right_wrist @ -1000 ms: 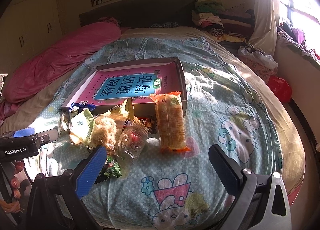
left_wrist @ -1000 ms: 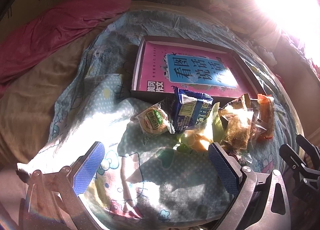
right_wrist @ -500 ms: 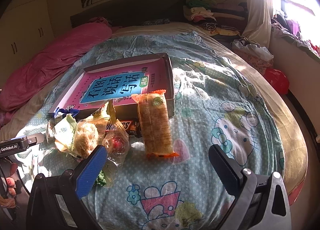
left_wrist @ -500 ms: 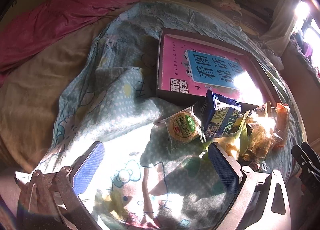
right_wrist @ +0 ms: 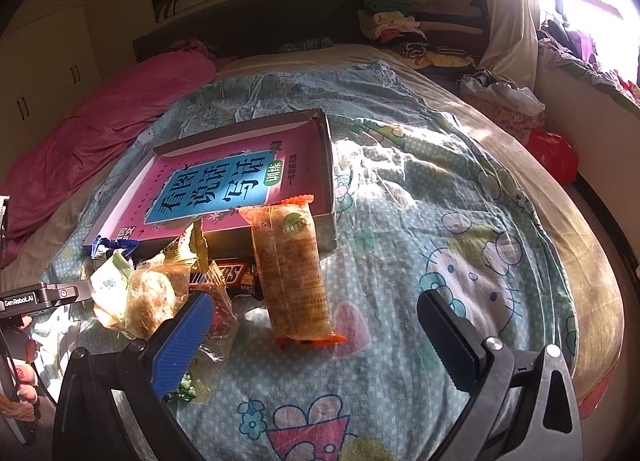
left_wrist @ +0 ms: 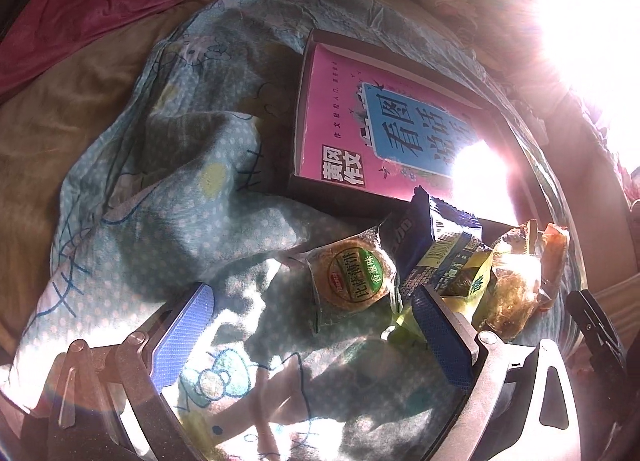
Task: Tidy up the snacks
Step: 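Grasp the orange bread packet with the right gripper while the left grasps the round green-label pastry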
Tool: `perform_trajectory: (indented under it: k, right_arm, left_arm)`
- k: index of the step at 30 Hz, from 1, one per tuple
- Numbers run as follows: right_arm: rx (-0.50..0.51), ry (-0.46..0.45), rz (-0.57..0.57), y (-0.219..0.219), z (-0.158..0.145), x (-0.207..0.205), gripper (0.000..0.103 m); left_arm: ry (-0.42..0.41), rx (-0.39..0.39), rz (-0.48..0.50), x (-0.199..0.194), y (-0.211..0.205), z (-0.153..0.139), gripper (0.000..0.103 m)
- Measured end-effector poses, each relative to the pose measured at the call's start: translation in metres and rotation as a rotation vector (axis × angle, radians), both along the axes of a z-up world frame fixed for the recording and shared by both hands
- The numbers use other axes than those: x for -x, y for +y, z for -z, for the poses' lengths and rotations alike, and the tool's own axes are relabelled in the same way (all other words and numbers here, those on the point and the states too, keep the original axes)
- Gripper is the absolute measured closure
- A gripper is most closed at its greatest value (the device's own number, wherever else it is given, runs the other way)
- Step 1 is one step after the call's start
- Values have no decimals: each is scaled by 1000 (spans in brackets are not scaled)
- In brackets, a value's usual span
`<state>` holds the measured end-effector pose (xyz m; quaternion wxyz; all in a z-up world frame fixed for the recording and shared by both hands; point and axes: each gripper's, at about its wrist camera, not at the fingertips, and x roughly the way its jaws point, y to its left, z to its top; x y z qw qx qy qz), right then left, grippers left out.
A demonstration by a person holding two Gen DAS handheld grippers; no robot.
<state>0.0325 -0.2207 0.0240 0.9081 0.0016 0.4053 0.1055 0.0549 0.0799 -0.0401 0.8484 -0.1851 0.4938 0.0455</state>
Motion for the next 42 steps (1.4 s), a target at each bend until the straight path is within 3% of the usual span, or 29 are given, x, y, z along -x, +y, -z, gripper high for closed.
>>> perform_trajectory:
  k: [3, 7, 19, 24, 42]
  right_arm:
    - [-6, 8, -3, -1, 2, -5, 4]
    - [-14, 11, -15, 0, 5, -12, 13]
    - [14, 38, -89, 13, 16, -31, 52]
    - [5, 43, -115, 15, 19, -34, 67]
    - [-28, -16, -109, 6, 3, -24, 67]
  left_arm:
    - [-4, 24, 8, -2, -1, 0, 10]
    - [-10, 44, 28, -8, -1, 1, 25]
    - [-5, 59, 46, -22, -7, 6, 33]
    - [-6, 102, 43, -22, -3, 9, 36]
    - [-42, 143, 43, -11, 6, 6, 64]
